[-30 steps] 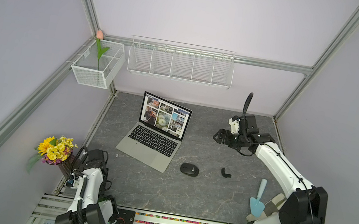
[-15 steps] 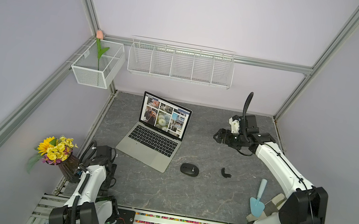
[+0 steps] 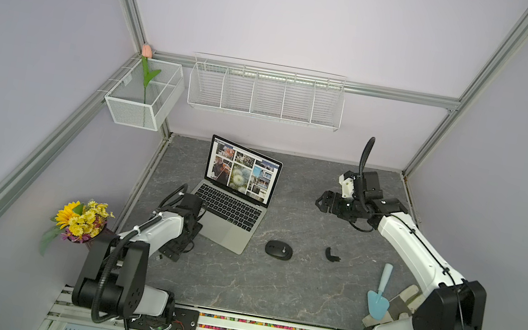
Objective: Insert the wireless mouse receiver into the laptop
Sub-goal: Move the USB plug to the center of the board.
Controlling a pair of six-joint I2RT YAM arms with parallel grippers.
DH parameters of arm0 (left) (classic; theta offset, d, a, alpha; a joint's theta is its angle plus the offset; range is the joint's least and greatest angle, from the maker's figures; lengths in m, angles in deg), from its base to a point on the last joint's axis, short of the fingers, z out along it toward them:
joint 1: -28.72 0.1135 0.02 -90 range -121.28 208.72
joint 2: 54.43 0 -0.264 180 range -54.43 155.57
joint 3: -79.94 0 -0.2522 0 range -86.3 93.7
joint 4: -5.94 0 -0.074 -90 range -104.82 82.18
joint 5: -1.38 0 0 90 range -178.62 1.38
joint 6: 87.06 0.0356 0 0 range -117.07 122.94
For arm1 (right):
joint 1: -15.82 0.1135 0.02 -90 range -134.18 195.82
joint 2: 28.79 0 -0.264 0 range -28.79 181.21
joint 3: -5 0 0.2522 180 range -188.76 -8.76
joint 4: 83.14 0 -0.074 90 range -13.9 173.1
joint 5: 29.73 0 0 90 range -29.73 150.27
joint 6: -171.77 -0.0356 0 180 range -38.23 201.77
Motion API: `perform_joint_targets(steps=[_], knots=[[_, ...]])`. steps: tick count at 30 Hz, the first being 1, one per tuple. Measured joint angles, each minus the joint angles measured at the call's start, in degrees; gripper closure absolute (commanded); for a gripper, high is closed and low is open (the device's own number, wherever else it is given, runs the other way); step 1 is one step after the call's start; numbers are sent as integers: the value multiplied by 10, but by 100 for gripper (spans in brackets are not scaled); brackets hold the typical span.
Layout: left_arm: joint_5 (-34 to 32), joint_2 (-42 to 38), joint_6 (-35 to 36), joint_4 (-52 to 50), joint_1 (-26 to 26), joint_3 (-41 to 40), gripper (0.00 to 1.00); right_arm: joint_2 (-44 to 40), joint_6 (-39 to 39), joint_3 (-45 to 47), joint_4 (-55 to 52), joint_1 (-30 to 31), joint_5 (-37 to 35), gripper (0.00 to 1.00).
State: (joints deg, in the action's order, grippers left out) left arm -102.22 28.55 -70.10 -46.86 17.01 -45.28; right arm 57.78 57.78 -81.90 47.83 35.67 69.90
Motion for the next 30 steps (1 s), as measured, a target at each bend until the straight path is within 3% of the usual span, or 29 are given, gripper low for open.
perform_joint_targets(steps=[6, 10, 15, 20, 24, 27, 30], knots=[[1, 15, -38, -17, -81, 40, 1, -8, 0, 14, 3, 0, -2, 11], [-15, -50, -34, -60, -82, 40, 0, -20, -2, 32, 16, 0, 2, 11], [-22, -149, 34, -83, -68, 40, 0, -37, -10, 73, 71, 1, 22, 11], [-19, -253, 136, -75, 33, 12, 0, -54, -17, 135, 174, 16, 35, 11], [28, -322, 240, -36, 139, -30, 0, -57, -2, 158, 254, 52, 37, 11], [88, -305, 292, -5, 225, -48, 0, -57, 13, 160, 305, 72, 37, 11], [144, -248, 322, 17, 278, -51, 0, -57, 25, 168, 350, 76, 37, 11]])
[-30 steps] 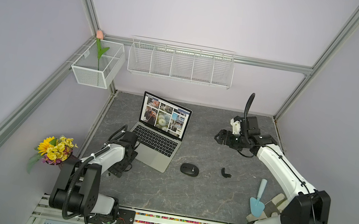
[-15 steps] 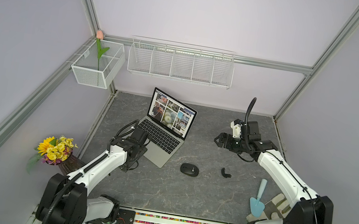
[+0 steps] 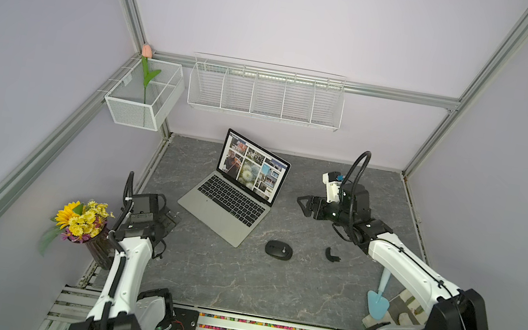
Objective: Insert the wireless mouse receiver into the laptop
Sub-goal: Move the USB plug to the center of the board.
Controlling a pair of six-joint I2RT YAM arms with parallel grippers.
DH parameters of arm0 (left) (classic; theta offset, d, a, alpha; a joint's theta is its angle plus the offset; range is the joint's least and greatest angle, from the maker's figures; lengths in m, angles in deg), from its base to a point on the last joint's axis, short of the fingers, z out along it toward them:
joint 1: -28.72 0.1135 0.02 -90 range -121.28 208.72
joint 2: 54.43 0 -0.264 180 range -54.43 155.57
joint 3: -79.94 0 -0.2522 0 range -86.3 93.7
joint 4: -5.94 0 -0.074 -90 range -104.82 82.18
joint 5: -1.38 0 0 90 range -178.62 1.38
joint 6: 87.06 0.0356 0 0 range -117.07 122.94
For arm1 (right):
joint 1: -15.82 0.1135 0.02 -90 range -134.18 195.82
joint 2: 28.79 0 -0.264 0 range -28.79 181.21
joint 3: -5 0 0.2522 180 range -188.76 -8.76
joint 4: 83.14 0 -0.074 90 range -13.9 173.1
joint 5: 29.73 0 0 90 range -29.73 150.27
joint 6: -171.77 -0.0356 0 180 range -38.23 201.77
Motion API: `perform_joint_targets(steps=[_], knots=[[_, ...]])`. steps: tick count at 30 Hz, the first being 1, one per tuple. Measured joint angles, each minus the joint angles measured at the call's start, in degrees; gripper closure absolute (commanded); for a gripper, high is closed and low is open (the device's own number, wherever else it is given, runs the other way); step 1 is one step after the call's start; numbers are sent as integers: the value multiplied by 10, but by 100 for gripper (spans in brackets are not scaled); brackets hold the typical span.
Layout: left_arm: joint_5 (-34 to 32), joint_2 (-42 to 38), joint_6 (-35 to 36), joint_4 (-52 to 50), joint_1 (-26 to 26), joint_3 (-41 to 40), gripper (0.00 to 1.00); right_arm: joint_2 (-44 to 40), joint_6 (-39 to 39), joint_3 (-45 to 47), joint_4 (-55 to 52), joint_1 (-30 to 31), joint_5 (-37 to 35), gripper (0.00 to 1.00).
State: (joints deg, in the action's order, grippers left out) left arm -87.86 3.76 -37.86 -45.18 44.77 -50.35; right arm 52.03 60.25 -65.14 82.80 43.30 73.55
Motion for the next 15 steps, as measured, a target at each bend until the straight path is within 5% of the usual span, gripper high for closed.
perform_joint_targets(steps=[15], knots=[[40, 38, 18, 18, 118, -39, 1, -24, 117, 63, 54, -16, 13, 11]])
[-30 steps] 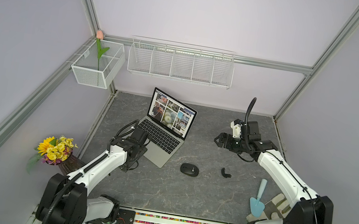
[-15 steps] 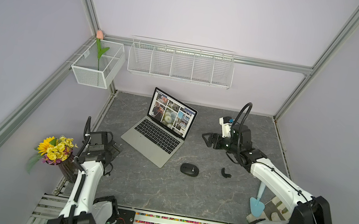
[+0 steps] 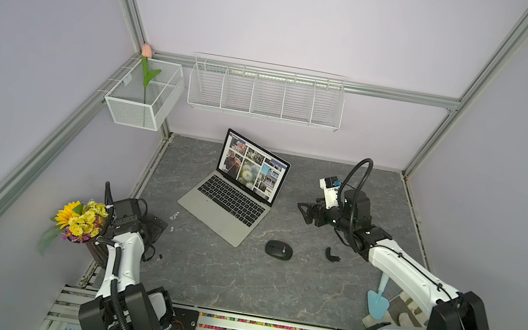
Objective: Insert the wireless mouse receiver into the laptop
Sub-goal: Move the USB plug to the center of the board.
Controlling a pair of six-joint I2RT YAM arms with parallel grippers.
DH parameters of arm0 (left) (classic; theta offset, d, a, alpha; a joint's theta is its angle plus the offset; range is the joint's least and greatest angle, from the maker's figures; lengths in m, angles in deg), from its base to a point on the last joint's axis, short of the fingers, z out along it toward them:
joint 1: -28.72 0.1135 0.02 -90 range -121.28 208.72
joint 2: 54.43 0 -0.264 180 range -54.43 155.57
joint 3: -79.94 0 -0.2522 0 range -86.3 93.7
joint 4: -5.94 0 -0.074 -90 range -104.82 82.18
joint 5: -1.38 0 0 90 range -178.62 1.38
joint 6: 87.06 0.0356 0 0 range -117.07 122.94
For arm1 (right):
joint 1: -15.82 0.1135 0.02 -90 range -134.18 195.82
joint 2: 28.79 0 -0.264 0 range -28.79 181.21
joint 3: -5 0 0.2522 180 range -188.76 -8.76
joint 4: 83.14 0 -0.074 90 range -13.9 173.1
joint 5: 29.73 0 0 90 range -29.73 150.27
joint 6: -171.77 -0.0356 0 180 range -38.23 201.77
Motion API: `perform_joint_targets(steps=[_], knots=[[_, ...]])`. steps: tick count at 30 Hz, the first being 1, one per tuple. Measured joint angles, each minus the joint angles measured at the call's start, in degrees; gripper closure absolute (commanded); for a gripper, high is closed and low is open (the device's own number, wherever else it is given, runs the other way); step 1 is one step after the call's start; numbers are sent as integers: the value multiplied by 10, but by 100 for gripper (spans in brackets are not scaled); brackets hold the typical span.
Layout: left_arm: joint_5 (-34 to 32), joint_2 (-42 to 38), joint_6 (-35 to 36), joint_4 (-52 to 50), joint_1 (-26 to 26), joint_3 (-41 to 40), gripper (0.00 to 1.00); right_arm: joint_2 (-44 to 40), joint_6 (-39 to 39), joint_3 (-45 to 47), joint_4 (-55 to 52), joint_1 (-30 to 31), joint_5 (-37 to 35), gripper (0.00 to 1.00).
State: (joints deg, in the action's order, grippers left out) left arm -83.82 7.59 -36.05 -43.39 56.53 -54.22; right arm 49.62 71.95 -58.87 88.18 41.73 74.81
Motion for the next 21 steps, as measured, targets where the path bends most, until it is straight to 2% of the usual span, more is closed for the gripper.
perform_joint_targets(steps=[6, 13, 21], knots=[[32, 48, -18, 43, 0, -21, 1, -4, 0, 13, 11, -48, 25, 12], [63, 23, -54, 110, 4, -51, 0, -4, 0, 13, 25, -50, 40, 12], [127, 23, -75, 133, 4, -58, 0, -4, 1, 13, 25, -50, 39, 12]])
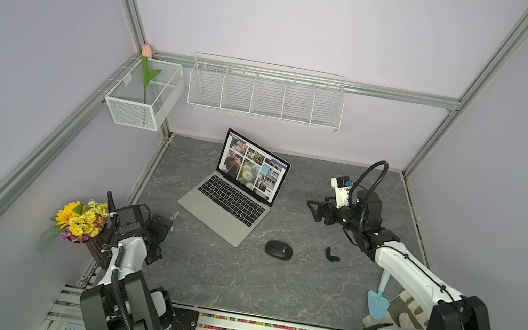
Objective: Insert the wireless mouse receiver into the laptop
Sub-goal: Move the USB plug to the center of the board.
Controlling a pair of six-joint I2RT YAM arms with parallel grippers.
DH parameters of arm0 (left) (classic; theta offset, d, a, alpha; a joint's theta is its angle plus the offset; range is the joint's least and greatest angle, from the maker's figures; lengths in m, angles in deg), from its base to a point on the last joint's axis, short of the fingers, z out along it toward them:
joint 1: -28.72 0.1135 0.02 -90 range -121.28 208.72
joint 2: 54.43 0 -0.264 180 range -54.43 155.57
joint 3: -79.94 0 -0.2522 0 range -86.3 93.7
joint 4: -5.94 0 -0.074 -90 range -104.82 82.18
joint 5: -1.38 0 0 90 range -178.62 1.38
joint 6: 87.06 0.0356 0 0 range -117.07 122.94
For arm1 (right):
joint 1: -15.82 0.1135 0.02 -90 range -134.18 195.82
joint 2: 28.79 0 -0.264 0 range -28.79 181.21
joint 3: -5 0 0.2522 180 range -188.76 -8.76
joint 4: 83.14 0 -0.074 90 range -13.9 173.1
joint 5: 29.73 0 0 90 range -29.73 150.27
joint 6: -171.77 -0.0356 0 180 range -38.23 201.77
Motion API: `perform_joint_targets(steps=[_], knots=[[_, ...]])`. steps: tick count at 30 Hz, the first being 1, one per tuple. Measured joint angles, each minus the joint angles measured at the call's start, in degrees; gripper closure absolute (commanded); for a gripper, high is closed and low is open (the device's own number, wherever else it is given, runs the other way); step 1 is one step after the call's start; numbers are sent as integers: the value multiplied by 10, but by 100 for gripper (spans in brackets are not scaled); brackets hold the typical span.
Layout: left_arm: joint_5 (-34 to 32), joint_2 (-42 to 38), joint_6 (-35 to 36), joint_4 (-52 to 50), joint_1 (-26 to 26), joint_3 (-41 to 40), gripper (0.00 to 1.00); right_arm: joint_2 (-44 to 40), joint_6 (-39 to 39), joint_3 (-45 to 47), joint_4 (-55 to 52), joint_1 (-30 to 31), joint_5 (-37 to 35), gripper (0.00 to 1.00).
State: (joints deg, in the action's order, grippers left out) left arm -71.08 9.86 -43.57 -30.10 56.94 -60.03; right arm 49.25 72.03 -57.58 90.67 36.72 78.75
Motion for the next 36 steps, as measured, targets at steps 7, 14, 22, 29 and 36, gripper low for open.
perform_joint_targets(steps=[7, 14, 22, 29, 36], knots=[[-3, -30, -7, -56, 0, -2, 0, -3, 6, 0, -2, 0, -5, 12], [-107, -104, 8, -145, -1, 2, 0, -10, 6, 0, -2, 0, -5, 12], [-104, -50, 35, -166, -1, 38, 0, -14, 6, 0, -2, 0, -6, 12], [-181, -97, 48, -208, -1, 125, 0, -14, 0, 0, 0, 0, -3, 12], [-255, -111, 17, -236, -1, 132, 1, -15, -37, -20, -31, 8, -4, 12]])
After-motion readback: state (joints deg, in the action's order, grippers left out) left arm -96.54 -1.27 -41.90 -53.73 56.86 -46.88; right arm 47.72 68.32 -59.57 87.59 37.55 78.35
